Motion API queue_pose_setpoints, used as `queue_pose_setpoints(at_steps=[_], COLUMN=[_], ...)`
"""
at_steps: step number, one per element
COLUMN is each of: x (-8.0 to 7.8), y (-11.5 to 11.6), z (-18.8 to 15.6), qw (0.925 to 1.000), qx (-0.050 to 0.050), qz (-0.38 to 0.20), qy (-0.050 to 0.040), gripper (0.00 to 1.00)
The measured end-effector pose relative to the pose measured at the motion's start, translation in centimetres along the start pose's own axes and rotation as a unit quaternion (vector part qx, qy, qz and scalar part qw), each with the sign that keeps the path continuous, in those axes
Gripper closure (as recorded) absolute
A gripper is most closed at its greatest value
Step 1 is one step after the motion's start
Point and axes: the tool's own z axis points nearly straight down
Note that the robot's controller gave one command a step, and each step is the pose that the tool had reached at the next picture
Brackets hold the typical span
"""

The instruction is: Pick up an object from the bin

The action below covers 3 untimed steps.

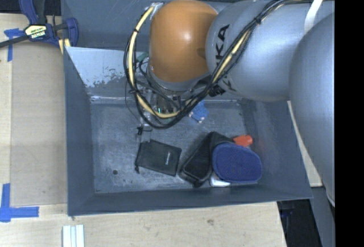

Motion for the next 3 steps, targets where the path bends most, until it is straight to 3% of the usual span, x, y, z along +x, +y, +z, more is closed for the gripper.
queue_pose_setpoints(at_steps=[1, 2, 3], x=[3.9, 4.2, 3.5], y=[-7.0, -6.2, -7.8], z=[12.0, 8.5, 8.6], qw=[0.9999, 0.992, 0.9981], qx=[0.001, -0.001, -0.001], qz=[0.012, -0.126, -0.062], qy=[0.0001, -0.0059, -0.0069], gripper=[0.0, 0.0, 0.0])
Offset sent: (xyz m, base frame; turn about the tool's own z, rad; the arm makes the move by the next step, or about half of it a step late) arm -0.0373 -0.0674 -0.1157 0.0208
